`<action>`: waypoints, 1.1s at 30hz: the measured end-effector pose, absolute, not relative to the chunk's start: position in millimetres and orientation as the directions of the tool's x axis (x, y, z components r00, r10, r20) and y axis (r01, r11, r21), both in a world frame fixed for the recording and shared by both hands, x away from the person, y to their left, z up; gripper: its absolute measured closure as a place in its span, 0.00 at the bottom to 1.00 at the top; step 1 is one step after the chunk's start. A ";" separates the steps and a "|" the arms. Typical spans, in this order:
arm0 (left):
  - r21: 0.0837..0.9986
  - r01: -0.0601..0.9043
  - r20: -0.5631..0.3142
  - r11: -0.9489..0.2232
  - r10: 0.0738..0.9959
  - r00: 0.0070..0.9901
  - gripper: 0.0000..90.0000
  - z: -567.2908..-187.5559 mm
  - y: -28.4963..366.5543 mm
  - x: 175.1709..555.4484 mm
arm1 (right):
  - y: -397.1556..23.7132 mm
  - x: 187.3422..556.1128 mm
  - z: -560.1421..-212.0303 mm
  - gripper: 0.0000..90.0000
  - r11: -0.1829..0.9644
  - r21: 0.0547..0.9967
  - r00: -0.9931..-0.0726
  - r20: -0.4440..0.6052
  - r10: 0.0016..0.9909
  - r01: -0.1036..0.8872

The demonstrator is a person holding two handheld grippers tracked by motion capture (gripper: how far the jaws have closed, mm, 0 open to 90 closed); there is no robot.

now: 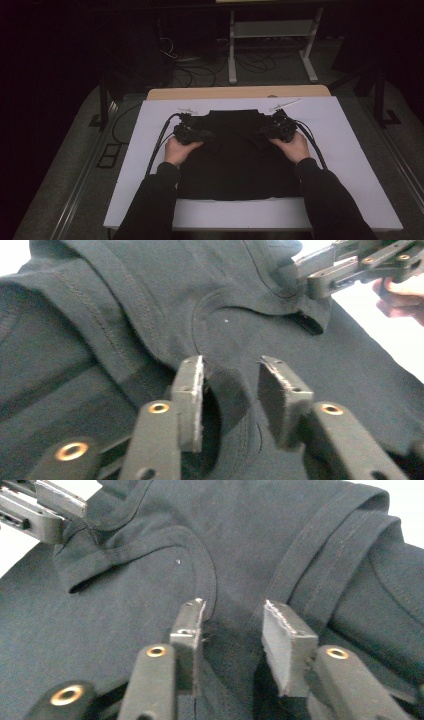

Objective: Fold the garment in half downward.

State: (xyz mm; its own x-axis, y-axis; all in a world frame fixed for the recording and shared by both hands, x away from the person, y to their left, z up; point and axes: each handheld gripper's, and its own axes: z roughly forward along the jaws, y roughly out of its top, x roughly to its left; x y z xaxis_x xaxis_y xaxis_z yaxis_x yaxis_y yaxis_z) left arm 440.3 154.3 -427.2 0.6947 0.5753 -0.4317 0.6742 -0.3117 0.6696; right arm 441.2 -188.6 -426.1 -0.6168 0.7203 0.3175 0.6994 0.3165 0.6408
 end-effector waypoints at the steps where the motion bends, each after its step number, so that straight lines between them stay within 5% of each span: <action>1: 0.667 0.670 -0.426 -0.325 0.572 0.701 0.76 -427.6 154.0 440.3 | -189.0 441.2 -426.4 0.77 0.317 0.637 -0.619 0.328 0.714 0.703; 6: 0.658 0.663 -0.420 -0.356 0.557 0.716 0.97 -429.0 155.6 439.9 | -188.8 438.9 -425.7 0.98 0.324 0.627 -0.626 0.347 0.698 0.709; 23: 0.667 0.656 -0.415 -0.353 0.555 0.721 0.98 -429.5 161.5 433.6 | -204.7 425.5 -419.6 0.98 0.295 0.671 -0.640 0.347 0.685 0.680; 29: 0.668 0.663 -0.422 -0.339 0.561 0.712 0.98 -432.8 167.1 432.8 | -208.3 429.0 -423.4 0.62 0.271 0.679 -0.617 0.336 0.712 0.682; 33: 0.669 0.665 -0.426 -0.330 0.562 0.708 0.98 -433.9 168.9 432.6 | -204.8 431.6 -427.0 0.54 0.287 0.665 -0.615 0.329 0.716 0.689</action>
State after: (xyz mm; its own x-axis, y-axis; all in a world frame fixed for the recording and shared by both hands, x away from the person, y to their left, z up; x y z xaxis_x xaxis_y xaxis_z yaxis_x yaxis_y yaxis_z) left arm 432.6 168.9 -433.9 0.7084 0.5624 -0.4265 0.6654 -0.3304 0.6694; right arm 431.6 -204.8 -427.0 -0.6155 0.7161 0.3292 0.6894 0.2868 0.6652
